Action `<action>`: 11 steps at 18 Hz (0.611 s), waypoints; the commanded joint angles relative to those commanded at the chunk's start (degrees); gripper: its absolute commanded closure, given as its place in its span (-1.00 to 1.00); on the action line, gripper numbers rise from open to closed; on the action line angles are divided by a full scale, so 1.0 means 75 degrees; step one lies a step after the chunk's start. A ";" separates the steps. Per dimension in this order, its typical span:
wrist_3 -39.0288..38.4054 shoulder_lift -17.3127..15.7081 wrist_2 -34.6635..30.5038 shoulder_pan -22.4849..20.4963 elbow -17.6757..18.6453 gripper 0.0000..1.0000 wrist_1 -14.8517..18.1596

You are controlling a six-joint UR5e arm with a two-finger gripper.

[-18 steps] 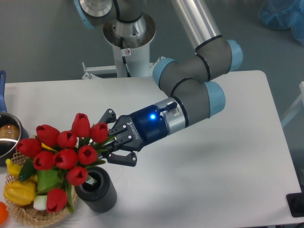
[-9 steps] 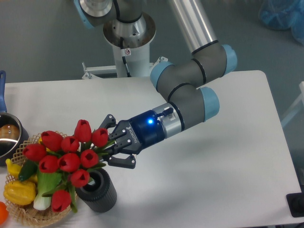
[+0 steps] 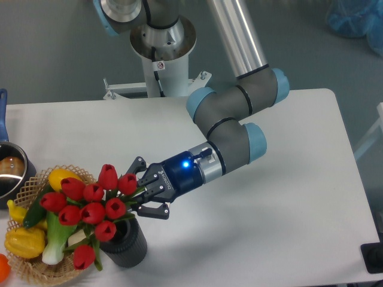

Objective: Insert the flowers into the vase
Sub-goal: 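Push the tulip stems down into the vase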

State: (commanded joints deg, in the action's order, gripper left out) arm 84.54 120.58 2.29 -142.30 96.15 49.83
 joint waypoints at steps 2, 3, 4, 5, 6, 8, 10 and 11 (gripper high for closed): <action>0.0071 0.0012 -0.0176 0.0000 0.0035 1.00 -0.0012; 0.0071 0.0047 -0.0188 0.0000 0.0047 1.00 -0.0012; 0.0083 0.0059 -0.0200 0.0000 0.0059 1.00 -0.0012; 0.0153 0.0082 -0.0211 0.0000 0.0059 1.00 0.0000; 0.0235 0.0152 -0.0223 0.0000 0.0071 1.00 -0.0011; 0.0469 0.0211 -0.0258 0.0000 0.0129 0.99 -0.0012; 0.0540 0.0234 -0.0258 0.0000 0.0176 0.92 -0.0012; 0.0552 0.0235 -0.0258 0.0012 0.0188 0.92 -0.0012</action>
State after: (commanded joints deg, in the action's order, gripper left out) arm 88.68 122.34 0.35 -142.21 97.56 49.75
